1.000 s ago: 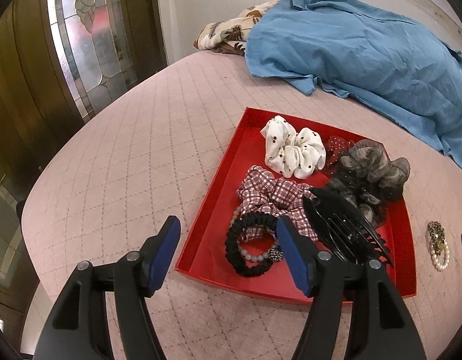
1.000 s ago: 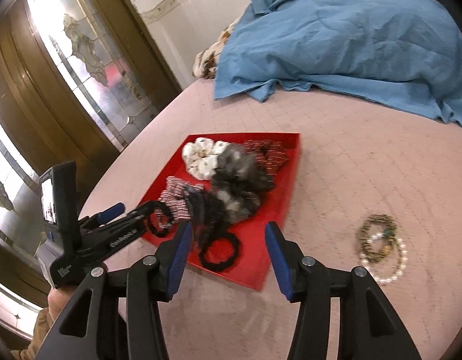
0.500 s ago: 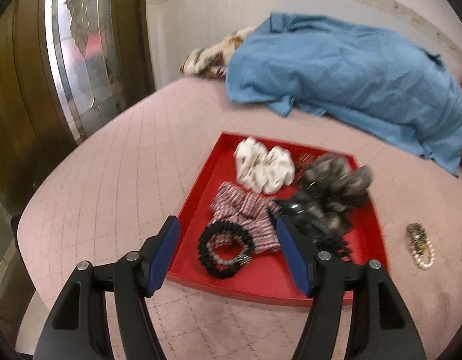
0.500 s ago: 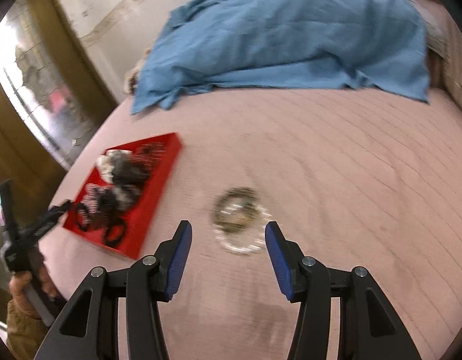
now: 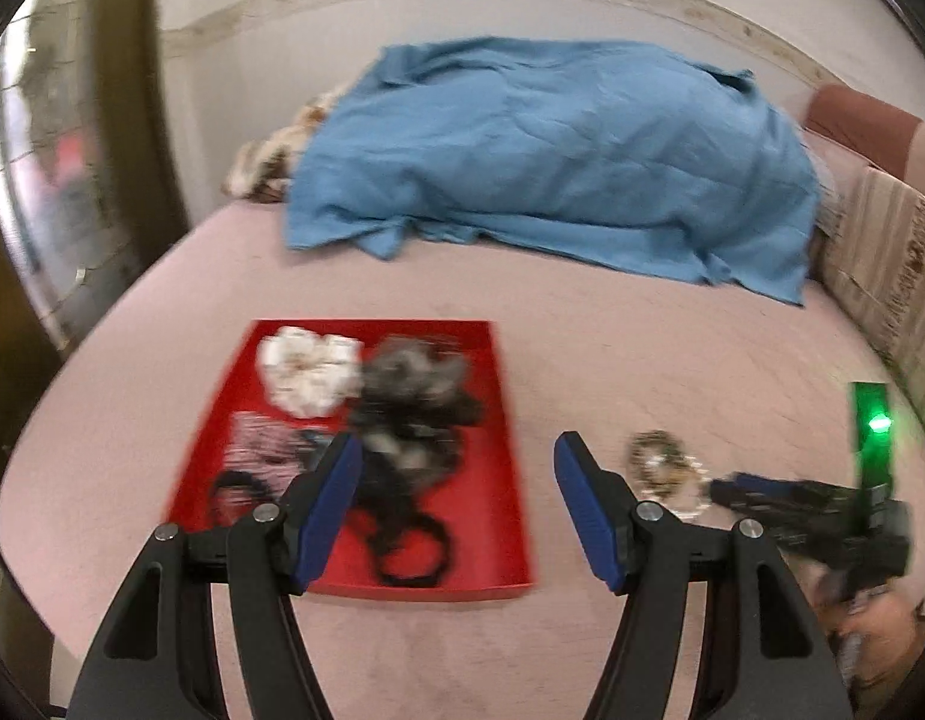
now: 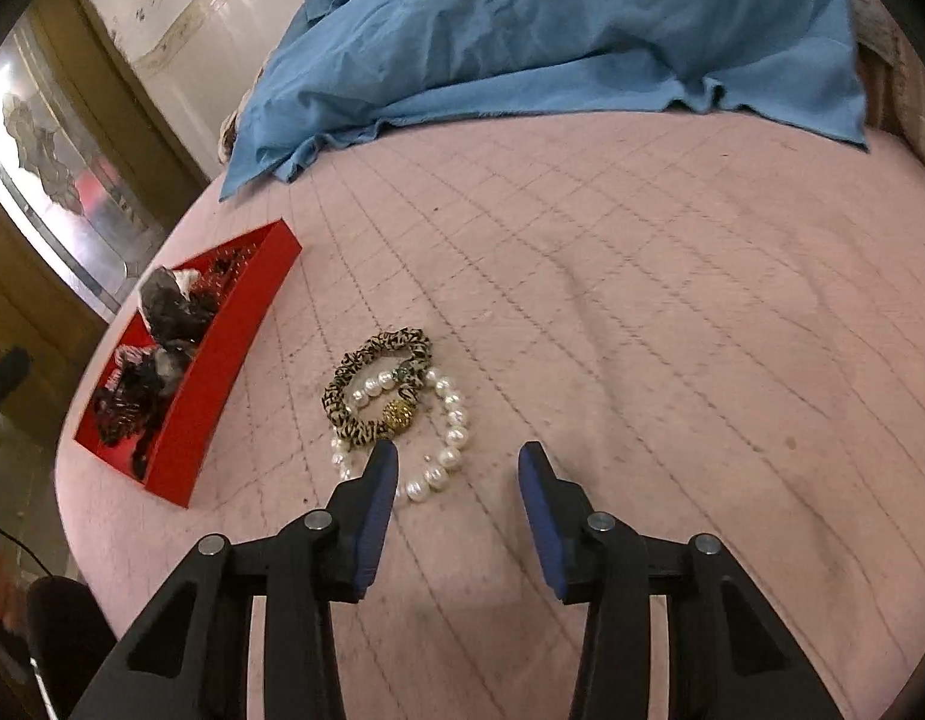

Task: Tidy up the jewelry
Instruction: 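Move both tools back to the leopard hair tie and pearl bracelet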

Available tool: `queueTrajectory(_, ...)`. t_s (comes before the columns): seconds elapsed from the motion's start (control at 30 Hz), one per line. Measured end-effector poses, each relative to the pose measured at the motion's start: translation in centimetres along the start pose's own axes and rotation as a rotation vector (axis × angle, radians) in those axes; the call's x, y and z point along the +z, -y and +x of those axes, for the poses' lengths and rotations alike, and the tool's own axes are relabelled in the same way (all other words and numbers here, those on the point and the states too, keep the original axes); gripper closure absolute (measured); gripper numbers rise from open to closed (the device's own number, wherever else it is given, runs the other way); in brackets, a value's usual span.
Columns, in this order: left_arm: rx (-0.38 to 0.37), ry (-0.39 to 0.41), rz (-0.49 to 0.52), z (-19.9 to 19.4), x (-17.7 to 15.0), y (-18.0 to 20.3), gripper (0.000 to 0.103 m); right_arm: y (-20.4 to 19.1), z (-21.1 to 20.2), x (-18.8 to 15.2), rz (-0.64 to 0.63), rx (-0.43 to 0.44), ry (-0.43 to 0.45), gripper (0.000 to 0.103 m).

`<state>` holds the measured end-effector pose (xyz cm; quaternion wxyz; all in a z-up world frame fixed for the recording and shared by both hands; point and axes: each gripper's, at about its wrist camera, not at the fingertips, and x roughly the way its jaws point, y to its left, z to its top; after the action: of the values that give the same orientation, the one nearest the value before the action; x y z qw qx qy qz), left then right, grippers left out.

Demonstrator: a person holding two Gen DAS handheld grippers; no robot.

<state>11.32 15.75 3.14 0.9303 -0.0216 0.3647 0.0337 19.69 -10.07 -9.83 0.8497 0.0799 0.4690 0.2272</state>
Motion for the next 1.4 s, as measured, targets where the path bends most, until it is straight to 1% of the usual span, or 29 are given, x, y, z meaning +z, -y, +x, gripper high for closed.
queueTrajectory(0.03,-0.009,-0.011,0.002,0.4,0.1,0.6,0.037,-0.3,0.5,0.1,-0.014,-0.008,-0.009,0.072)
queueTrajectory(0.07,-0.022,-0.028,0.006,1.0,0.3,1.4,0.037,-0.6,0.9,0.1,-0.030,-0.025,-0.020,0.077)
queueTrajectory(0.1,-0.030,-0.041,0.009,1.5,0.5,2.1,0.037,-1.1,1.4,0.1,-0.069,-0.066,-0.029,0.081)
queueTrajectory(0.17,-0.048,-0.074,0.019,2.8,0.7,3.6,0.037,-1.8,1.4,0.1,-0.125,-0.129,-0.029,0.085)
queueTrajectory(0.23,-0.062,-0.108,0.021,4.0,0.8,4.7,0.037,-1.9,1.0,0.2,-0.160,-0.189,-0.026,0.091)
queueTrajectory(0.27,-0.070,-0.122,0.022,4.6,0.9,5.2,0.037,-1.6,0.6,0.1,-0.176,-0.229,-0.030,0.091)
queueTrajectory(0.3,-0.079,-0.139,0.024,5.3,0.9,5.8,0.037,-1.1,0.4,0.0,-0.181,-0.251,-0.033,0.091)
queueTrajectory(0.37,-0.087,-0.167,0.027,6.4,0.7,6.8,0.037,0.8,-0.7,-0.3,-0.166,-0.301,-0.039,0.091)
queueTrajectory(0.43,-0.112,-0.203,0.025,7.7,0.5,7.7,0.037,2.9,-2.0,-0.6,-0.132,-0.314,-0.034,0.091)
queueTrajectory(0.53,-0.157,-0.259,0.019,9.6,0.0,9.4,0.037,5.4,-3.4,-0.9,-0.112,-0.365,-0.001,0.091)
queueTrajectory(0.6,-0.189,-0.286,0.026,10.4,-0.3,10.6,0.037,7.4,-3.4,-1.1,-0.058,-0.351,-0.003,0.090)
queueTrajectory(0.67,-0.219,-0.312,0.052,11.2,-0.7,12.3,0.037,9.1,-4.0,-1.2,0.013,-0.275,0.023,0.090)
queueTrajectory(0.77,-0.261,-0.342,0.068,12.3,-1.1,14.2,0.038,9.4,-4.6,-0.9,0.039,-0.226,0.045,0.088)
queueTrajectory(0.83,-0.294,-0.364,0.063,13.0,-1.3,15.2,0.039,9.4,-4.9,-0.9,0.066,-0.156,0.058,0.088)
queueTrajectory(0.9,-0.321,-0.381,0.069,13.7,-1.5,16.2,0.046,9.1,-5.4,-0.8,0.070,-0.098,0.075,0.088)
queueTrajectory(0.93,-0.325,-0.390,0.076,14.0,-1.6,16.4,0.049,8.7,-5.2,-0.7,0.062,-0.091,0.079,0.088)
queueTrajectory(1.0,-0.336,-0.424,0.097,14.9,-2.1,17.2,0.069,8.1,-5.4,-0.8,0.043,-0.077,0.083,0.088)
queueTrajectory(1.03,-0.334,-0.435,0.104,15.3,-2.2,17.4,0.072,7.8,-5.4,-0.8,0.040,-0.065,0.079,0.088)
queueTrajectory(1.13,-0.314,-0.417,0.114,15.5,-2.2,17.6,0.082,7.2,-4.5,-0.7,0.028,-0.057,0.060,0.088)
queueTrajectory(1.17,-0.302,-0.417,0.116,15.6,-2.1,17.5,0.089,7.1,-4.3,-0.8,0.026,-0.057,0.053,0.088)
queueTrajectory(1.2,-0.297,-0.415,0.113,15.6,-2.0,17.3,0.094,7.1,-4.2,-0.9,0.026,-0.055,0.047,0.088)
queueTrajectory(1.27,-0.263,-0.412,0.111,15.9,-1.8,16.7,0.098,7.1,-3.9,-1.1,0.026,-0.056,0.038,0.088)
queueTrajectory(1.37,-0.274,-0.413,0.094,16.0,-1.8,15.8,0.098,7.3,-3.4,-1.2,0.037,-0.048,0.019,0.087)
queueTrajectory(1.4,-0.274,-0.410,0.096,15.9,-1.8,15.7,0.098,7.3,-3.3,-1.3,0.040,-0.047,0.017,0.085)
